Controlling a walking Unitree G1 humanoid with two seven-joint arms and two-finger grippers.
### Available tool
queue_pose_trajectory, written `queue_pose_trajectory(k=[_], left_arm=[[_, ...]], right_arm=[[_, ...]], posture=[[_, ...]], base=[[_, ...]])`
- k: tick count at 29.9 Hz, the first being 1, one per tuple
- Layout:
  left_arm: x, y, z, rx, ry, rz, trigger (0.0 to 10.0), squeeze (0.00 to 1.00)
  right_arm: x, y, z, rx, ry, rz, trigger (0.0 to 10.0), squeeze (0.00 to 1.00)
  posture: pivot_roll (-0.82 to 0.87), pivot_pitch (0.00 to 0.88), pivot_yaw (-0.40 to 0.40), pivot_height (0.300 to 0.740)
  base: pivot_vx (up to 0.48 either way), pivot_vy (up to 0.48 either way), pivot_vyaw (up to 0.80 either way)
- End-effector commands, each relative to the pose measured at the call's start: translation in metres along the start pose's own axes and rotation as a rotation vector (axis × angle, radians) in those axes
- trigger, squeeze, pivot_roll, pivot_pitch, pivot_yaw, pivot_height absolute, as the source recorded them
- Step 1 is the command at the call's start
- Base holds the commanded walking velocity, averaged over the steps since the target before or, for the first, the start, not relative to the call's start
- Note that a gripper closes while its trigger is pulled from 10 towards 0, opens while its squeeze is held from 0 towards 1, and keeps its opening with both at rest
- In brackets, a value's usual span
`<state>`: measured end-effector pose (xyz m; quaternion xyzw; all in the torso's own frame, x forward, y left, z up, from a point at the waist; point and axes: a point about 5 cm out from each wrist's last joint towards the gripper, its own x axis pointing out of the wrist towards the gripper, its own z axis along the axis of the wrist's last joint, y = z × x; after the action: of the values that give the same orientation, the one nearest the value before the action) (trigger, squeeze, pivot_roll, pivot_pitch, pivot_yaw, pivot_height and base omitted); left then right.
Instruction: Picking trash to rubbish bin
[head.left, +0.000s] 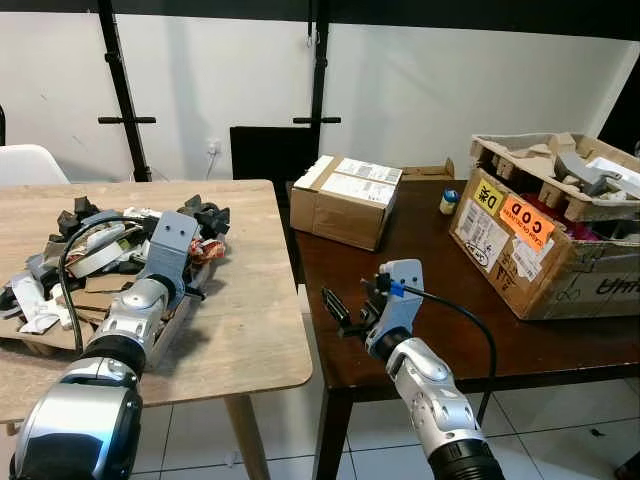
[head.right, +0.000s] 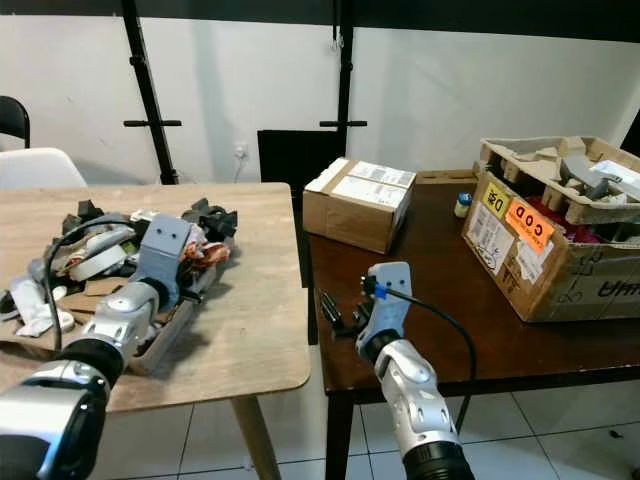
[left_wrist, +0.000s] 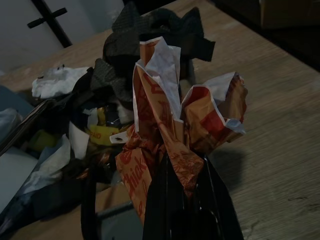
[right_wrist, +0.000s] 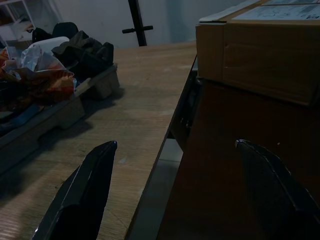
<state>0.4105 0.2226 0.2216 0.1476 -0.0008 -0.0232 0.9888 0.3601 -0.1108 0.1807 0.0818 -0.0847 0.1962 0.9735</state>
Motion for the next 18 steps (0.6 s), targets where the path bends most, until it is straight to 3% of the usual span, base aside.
queue_pose_trajectory(k=[1, 5, 6, 7, 9, 14, 15, 16, 17, 18], left_arm=[[0.0, 0.005, 0.003, 0.001, -0.009, -0.001, 0.0, 0.0], [0.002, 0.002, 0.03, -0.101, -0.163, -0.088, 0.0, 0.0], [0.002, 0.002, 0.03, -0.101, -0.163, -0.088, 0.0, 0.0], [0.003, -0.006, 0.046, -0.187, -0.258, -0.203, 0.0, 0.0], [0.002, -0.012, 0.056, -0.244, -0.316, -0.296, 0.0, 0.0], [-0.002, -0.024, 0.068, -0.222, -0.395, -0.455, 0.0, 0.0], [-0.004, -0.025, 0.068, -0.223, -0.404, -0.489, 0.0, 0.0], [-0.004, -0.025, 0.068, -0.223, -0.404, -0.489, 0.0, 0.0], [-0.006, -0.026, 0.069, -0.224, -0.415, -0.529, 0.0, 0.0], [-0.008, -0.027, 0.068, -0.235, -0.418, -0.589, 0.0, 0.0]], right_arm=[[0.0, -0.002, -0.002, 0.013, -0.001, -0.011, 10.0, 0.0], [0.0, -0.006, 0.002, 0.053, -0.022, -0.03, 10.0, 0.0], [0.0, -0.006, 0.002, 0.053, -0.022, -0.03, 10.0, 0.0], [0.0, -0.008, 0.003, 0.085, -0.034, -0.036, 10.0, 0.0], [0.0, -0.008, 0.004, 0.103, -0.043, -0.038, 10.0, 0.0], [-0.001, -0.008, 0.006, 0.105, -0.049, -0.036, 10.0, 0.0], [-0.002, -0.008, 0.006, 0.107, -0.052, -0.033, 10.0, 0.13], [-0.002, -0.008, 0.006, 0.107, -0.052, -0.033, 10.0, 0.13], [-0.002, -0.007, 0.006, 0.109, -0.053, -0.031, 10.0, 0.25], [-0.002, -0.006, 0.006, 0.114, -0.057, -0.025, 10.0, 0.53]], posture=[[-0.07, 0.117, -0.007, 0.74], [-0.07, 0.115, -0.008, 0.74], [-0.07, 0.115, -0.008, 0.74], [-0.06, 0.115, -0.007, 0.74], [-0.06, 0.115, -0.003, 0.74], [-0.06, 0.116, 0.002, 0.74], [-0.06, 0.116, 0.002, 0.74], [-0.06, 0.116, 0.002, 0.74], [-0.07, 0.116, 0.004, 0.74], [-0.06, 0.115, 0.003, 0.74]], base=[[0.0, 0.0, 0.0], [0.0, 0.0, 0.0], [0.0, 0.0, 0.0], [0.0, 0.0, 0.0], [0.0, 0.0, 0.0], [0.0, 0.0, 0.0], [0.0, 0.0, 0.0], [0.0, 0.0, 0.0], [0.0, 0.0, 0.0], [0.0, 0.0, 0.0]])
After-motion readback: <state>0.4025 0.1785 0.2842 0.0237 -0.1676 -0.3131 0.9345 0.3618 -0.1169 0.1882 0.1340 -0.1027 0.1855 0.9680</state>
